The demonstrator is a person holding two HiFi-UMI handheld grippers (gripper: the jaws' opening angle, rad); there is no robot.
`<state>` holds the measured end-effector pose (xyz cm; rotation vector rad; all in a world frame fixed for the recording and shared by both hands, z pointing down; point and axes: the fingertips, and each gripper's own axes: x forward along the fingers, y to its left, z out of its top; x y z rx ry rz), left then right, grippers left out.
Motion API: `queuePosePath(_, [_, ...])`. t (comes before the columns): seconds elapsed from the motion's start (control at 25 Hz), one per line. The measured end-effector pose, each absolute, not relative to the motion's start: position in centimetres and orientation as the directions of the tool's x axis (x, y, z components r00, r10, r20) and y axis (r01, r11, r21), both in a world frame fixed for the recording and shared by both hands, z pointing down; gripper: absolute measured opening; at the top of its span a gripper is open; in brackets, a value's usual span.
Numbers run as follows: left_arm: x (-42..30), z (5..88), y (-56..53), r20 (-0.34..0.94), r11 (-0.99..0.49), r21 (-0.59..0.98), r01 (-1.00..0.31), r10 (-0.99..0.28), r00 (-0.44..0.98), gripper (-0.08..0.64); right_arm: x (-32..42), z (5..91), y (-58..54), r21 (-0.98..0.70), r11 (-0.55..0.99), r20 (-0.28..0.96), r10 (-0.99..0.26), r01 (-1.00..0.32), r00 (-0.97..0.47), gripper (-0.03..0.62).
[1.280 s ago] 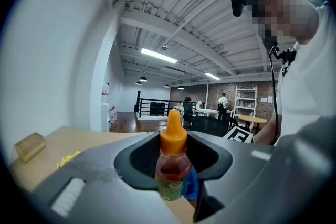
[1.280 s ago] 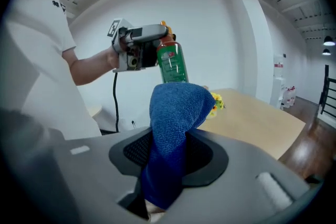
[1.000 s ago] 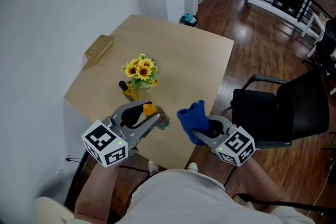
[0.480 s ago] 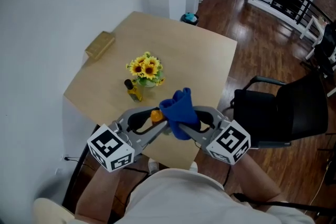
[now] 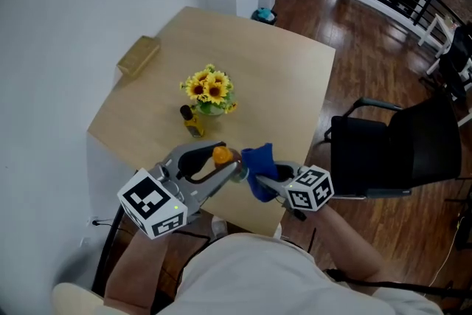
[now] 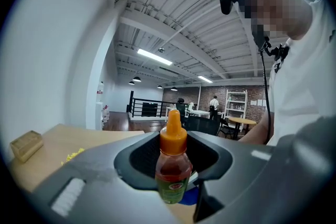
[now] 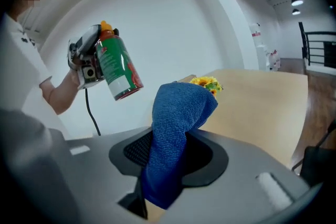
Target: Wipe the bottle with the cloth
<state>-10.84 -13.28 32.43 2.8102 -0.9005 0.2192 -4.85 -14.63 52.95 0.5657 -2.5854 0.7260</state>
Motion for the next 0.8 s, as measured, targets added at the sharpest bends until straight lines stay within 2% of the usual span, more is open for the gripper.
queuePosePath(0.24, [-12.0, 32.9, -14.4, 0.194, -0.805, 0.104, -0.585, -0.560, 0.805, 0.158, -9.7, 51.0, -12.7, -0.556, 0.745, 0.364, -0.180, -0.369, -0.914, 0.158])
queuePosePath(0.44, [-13.0, 34.2, -15.5, 0.207, -0.814, 0.086, -0.574, -0.549, 0.810, 0.158, -9.7, 51.7, -9.9, -0.592, 0.721, 0.373, -0.151, -0.360, -0.915, 0.158])
queuePosePath(0.6, [-12.6, 35.1, -16.2, 0.202, -0.836, 0.107, -0.538, -0.512, 0.835, 0.158, -7.5, 51.1, -8.1, -0.587, 0.704, 0.379, -0.198, -0.400, -0.904, 0.158])
queuePosePath(0.8, [-12.0, 37.2, -18.0, 0.226, -0.850, 0.105, -0.516, -0.485, 0.845, 0.158, -3.2, 50.1, -7.3, -0.526, 0.672, 0.416, -0.332, -0.521, -0.847, 0.158])
